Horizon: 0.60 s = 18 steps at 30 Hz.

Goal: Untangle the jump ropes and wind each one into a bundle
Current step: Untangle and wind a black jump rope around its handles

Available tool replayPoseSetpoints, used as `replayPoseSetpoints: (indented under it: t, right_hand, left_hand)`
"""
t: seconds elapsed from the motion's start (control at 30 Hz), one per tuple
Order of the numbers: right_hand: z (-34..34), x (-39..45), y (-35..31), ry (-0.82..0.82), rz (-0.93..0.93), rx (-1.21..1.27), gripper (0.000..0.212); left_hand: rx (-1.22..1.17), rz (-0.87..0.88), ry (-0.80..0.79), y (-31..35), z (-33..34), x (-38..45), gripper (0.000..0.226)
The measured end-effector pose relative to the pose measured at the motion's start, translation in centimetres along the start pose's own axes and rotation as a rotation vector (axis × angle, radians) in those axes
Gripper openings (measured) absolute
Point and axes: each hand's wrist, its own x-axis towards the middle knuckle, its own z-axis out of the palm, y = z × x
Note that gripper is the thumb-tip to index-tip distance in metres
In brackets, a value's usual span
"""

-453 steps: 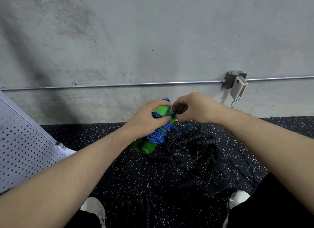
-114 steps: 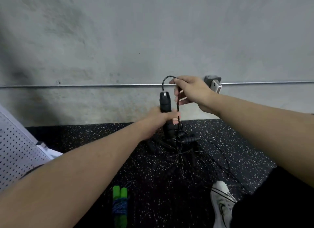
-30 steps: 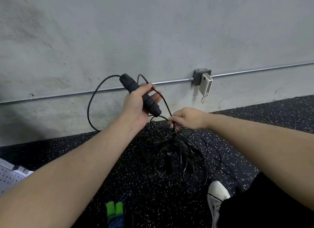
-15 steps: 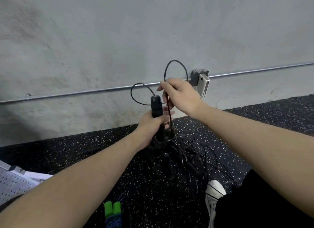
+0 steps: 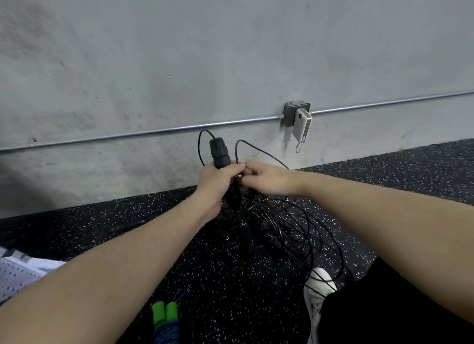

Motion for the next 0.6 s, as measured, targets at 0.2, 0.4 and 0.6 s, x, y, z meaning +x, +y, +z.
replayPoseSetpoints:
  t: [0.2, 0.4, 0.6]
  right_hand:
    - [0.4, 0.9, 1.9, -0.004, -0.027, -0.296, 0.028]
    - [-1.8, -0.3, 5.6, -0.169, 0.238, -0.598, 0.023]
    - [0.5, 0.4, 3.5, -0.072, -0.011, -0.349, 0.014]
  left_hand:
    - [-0.095, -0.034, 0.01, 0.0, -0.5, 0.2, 0.006]
    - [-0.236, -0.03, 0.04, 2.1, -2.7, 0.9, 0.004]
    - [-0.246, -0.045, -0.027, 2.8, -1.5, 0.6, 0.006]
